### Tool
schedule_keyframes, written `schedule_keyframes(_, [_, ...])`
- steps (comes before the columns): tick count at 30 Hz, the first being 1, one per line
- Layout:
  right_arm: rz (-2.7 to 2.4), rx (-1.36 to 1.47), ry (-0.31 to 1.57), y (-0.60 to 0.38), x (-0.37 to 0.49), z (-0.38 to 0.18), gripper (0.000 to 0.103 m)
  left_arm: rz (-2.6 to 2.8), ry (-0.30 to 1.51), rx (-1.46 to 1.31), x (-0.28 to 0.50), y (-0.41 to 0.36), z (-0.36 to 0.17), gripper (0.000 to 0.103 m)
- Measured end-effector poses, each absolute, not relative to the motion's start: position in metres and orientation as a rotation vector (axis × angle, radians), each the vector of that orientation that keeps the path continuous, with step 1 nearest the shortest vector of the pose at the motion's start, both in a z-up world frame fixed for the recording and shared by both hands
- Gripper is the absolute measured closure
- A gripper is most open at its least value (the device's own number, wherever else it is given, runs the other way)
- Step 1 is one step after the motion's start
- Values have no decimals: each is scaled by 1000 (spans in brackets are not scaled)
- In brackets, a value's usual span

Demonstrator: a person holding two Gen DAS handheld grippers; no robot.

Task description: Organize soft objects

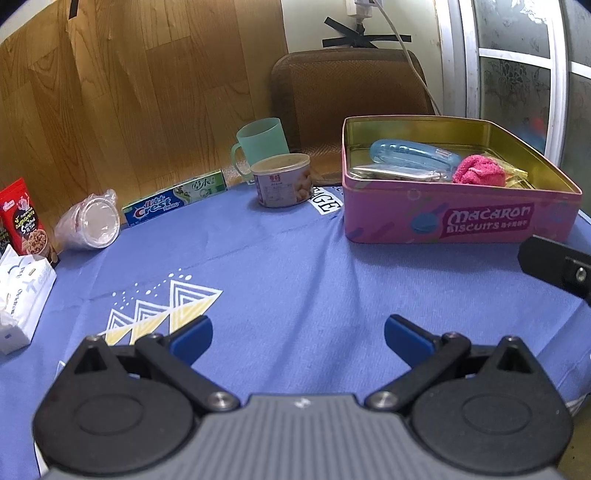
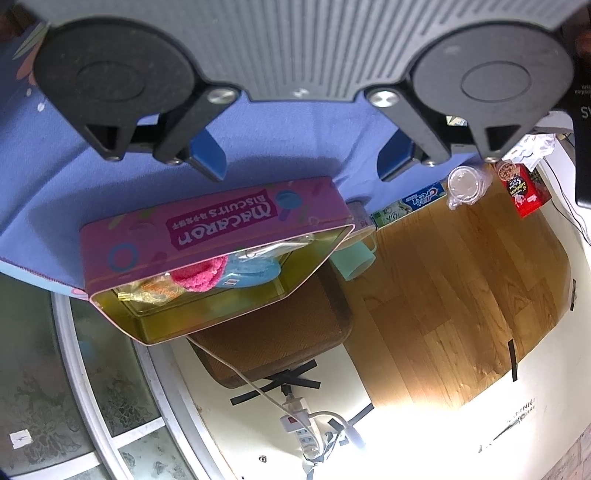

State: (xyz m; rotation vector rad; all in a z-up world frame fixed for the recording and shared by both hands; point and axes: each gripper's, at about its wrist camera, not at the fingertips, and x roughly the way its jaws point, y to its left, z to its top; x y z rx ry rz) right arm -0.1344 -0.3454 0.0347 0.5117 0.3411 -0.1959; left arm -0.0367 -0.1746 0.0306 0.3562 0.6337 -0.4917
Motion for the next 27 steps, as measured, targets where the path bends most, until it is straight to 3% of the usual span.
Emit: schedule_keyframes(27, [-207, 520, 336, -345, -136, 34, 11, -488, 679, 372, -41, -173, 25, 0])
